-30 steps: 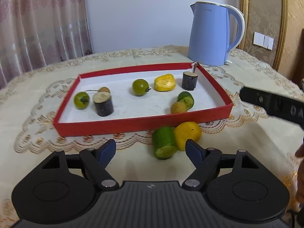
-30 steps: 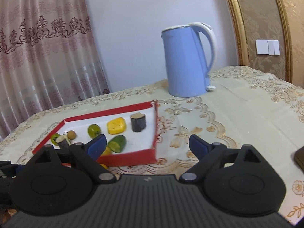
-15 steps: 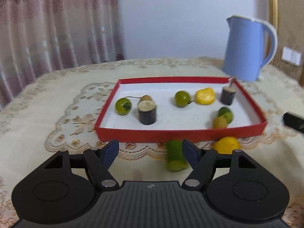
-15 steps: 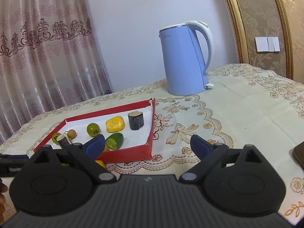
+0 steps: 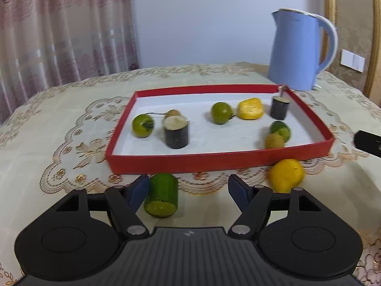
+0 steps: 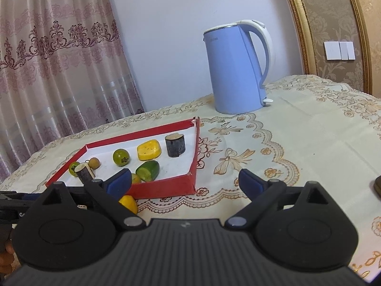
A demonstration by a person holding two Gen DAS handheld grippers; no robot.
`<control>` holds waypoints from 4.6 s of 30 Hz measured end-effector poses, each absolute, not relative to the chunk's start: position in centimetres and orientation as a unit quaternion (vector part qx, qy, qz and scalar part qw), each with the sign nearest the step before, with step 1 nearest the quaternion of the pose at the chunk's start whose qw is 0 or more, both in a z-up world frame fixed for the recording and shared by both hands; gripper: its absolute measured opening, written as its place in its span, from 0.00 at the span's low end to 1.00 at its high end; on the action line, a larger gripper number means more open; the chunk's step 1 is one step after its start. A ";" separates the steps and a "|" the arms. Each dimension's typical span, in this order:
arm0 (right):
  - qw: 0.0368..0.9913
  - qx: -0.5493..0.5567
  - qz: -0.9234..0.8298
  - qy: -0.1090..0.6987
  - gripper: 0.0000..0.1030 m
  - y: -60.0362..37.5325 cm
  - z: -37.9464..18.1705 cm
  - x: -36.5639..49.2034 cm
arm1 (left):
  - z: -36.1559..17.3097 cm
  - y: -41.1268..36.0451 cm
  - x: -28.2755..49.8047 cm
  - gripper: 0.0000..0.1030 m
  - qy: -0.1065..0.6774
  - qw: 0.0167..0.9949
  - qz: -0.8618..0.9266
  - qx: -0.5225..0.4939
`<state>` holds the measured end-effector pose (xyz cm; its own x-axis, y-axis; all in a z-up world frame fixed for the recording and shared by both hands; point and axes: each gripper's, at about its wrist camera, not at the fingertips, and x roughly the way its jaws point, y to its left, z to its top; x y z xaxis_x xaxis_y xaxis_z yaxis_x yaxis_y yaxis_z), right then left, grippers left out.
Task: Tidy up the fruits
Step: 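Move the left tool to the green cucumber chunk beside the tray and grasp it, then grasp the yellow pepper piece with the right gripper while the left holds the cucumber, then carry the yellow pepper piece into the tray and open the right gripper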
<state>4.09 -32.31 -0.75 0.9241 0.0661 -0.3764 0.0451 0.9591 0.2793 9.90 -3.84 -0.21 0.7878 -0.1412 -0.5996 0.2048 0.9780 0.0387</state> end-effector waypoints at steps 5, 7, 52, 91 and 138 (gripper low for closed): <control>0.970 0.137 0.011 0.200 0.93 -31.8 -0.9 4.3 | -1.2 -2.8 11.2 0.71 0.323 0.943 -0.064 0.051; 0.970 0.134 0.013 0.201 0.93 -31.6 -0.9 4.3 | -1.5 -2.9 11.5 0.64 0.321 0.943 -0.054 0.067; 0.945 -0.014 0.083 0.316 0.65 -21.8 -2.5 9.9 | 1.3 0.4 7.6 0.32 0.293 0.952 -0.088 0.010; 0.965 0.011 0.091 0.245 0.39 -24.5 0.9 6.0 | -0.3 3.0 7.2 0.67 0.293 0.952 -0.081 0.039; 0.961 0.032 0.131 0.242 0.39 -23.9 2.6 13.8 | 0.3 1.1 5.2 0.31 0.263 0.953 -0.140 0.046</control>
